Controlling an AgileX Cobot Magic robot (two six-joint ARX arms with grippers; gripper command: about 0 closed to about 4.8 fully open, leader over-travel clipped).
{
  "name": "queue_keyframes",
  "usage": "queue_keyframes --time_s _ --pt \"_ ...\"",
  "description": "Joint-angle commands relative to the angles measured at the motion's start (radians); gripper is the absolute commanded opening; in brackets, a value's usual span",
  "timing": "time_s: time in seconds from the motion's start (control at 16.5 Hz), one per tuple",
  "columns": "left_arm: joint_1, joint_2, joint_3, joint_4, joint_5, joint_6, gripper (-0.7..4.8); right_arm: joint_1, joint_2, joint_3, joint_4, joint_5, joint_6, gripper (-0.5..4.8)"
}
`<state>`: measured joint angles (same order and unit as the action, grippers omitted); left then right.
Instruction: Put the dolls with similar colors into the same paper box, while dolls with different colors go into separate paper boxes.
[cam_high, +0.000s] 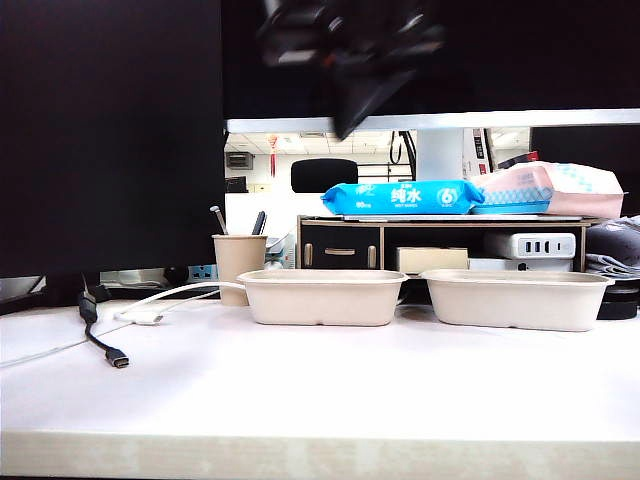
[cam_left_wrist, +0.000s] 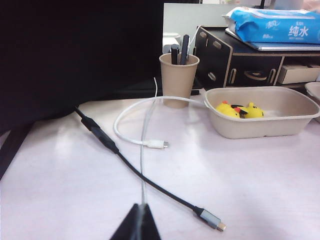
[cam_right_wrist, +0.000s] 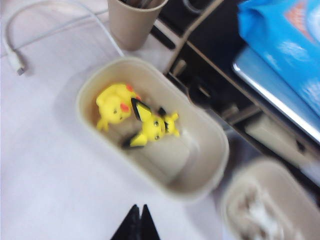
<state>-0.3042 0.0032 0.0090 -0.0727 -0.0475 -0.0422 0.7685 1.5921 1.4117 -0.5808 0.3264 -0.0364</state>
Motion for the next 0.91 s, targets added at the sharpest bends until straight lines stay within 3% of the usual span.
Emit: queue_keyframes --time_s 0.06,0.24,0.36,0.54,0.91 --pt "0.037 0.0 0.001 -0.001 0.01 0.001 -0.05 0.004 -0.169 -0.14 0.067 0.016 0.045 -0.02" --pt "0.133 0.0 0.0 0.0 0.004 0.002 -0.05 0.0 -0.4 -0.302 0.103 0.065 0.063 -0.02" --pt "0.139 0.0 0.001 -0.001 0.002 0.001 -0.05 0.001 -0.513 -0.363 0.105 0.067 0.065 -0.02" --pt "0.139 0.0 0.0 0.0 0.003 0.001 -0.05 0.001 -0.661 -0.433 0.107 0.151 0.09 -0.02" --pt "0.137 0.0 0.001 -0.001 0.003 0.001 -0.05 0.0 -0.836 -0.49 0.077 0.144 0.089 -0.01"
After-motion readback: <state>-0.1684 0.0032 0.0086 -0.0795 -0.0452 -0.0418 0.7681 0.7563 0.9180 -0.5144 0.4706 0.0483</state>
